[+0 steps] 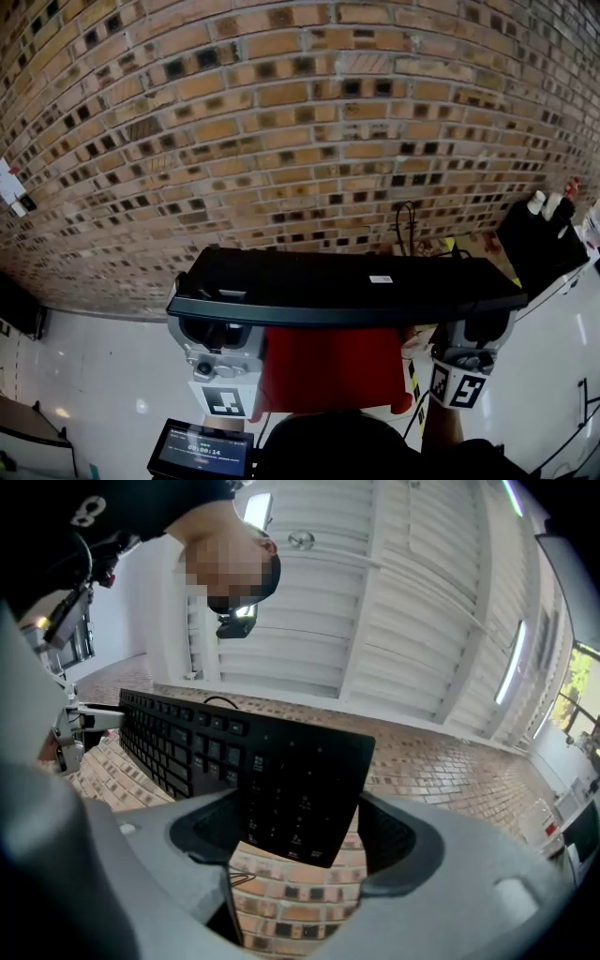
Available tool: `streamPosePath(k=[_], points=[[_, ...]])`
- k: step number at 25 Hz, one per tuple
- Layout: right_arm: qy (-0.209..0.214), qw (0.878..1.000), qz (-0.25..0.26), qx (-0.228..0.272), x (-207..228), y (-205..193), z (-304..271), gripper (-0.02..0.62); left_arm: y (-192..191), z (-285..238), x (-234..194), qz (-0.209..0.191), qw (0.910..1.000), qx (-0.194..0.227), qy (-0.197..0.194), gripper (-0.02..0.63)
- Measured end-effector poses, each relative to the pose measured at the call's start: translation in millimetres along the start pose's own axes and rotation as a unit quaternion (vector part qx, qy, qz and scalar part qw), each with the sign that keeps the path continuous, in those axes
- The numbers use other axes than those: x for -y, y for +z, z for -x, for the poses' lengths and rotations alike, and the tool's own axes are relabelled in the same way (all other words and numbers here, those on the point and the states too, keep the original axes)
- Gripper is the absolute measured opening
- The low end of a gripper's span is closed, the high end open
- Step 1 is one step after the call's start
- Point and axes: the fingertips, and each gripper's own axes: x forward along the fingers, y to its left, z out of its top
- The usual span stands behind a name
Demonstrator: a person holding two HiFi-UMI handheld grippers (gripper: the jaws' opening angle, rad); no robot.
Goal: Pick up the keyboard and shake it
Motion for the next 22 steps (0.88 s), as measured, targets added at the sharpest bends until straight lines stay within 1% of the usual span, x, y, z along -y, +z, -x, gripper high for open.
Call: streamPosePath(k=[3, 4, 7, 9, 11, 14, 16, 17, 20, 22], points=[[-0.010, 1.000, -0.004, 0.012, 8.2, 10.0, 2.4, 0.350, 13.2, -5.9, 4.3, -0.004, 0.9997, 0.019, -0.012, 0.400], [-0.010, 1.000, -0.005, 0.005, 8.8, 5.4, 3.8, 0.351, 10.6, -6.3, 5.6, -0.003, 0.9998, 0.017, -0.014, 0.400], [-0.008, 0.999, -0.012, -0.031, 7.9, -18.4, 6.2, 0.351, -13.7, -5.0, 11.6, 0.009, 0.9998, -0.014, -0.013, 0.401], [-0.010, 0.999, -0.013, -0.042, 9.4, -24.7, 4.2, 0.351, -23.1, -5.8, 14.8, 0.016, 0.9995, -0.025, -0.012, 0.402], [-0.011, 0.999, -0.013, -0.032, 10.1, -15.9, -2.6, 0.351, -17.0, -9.7, 11.8, 0.014, 0.9997, -0.016, -0.008, 0.402], [-0.005, 1.000, -0.007, 0.003, 9.5, 9.4, -9.6, 0.351, 10.3, -14.0, 1.5, -0.001, 0.9998, 0.022, 0.000, 0.402], [-0.002, 1.000, -0.011, 0.014, 8.4, 14.2, -13.1, 0.351, 18.9, -13.8, -1.5, -0.011, 0.9992, 0.037, 0.004, 0.402], [0.000, 1.000, -0.013, 0.010, 7.2, 10.2, -15.9, 0.351, 15.7, -14.4, -2.0, -0.013, 0.9993, 0.035, 0.004, 0.402], [0.011, 1.000, -0.010, -0.007, -1.1, -3.2, -24.9, 0.351, -2.2, -15.1, -6.5, -0.004, 0.9999, 0.012, 0.011, 0.402], [0.016, 1.000, -0.008, -0.004, -5.4, 2.3, -25.0, 0.351, -0.5, -10.3, -11.0, 0.000, 0.9998, 0.009, 0.019, 0.402]])
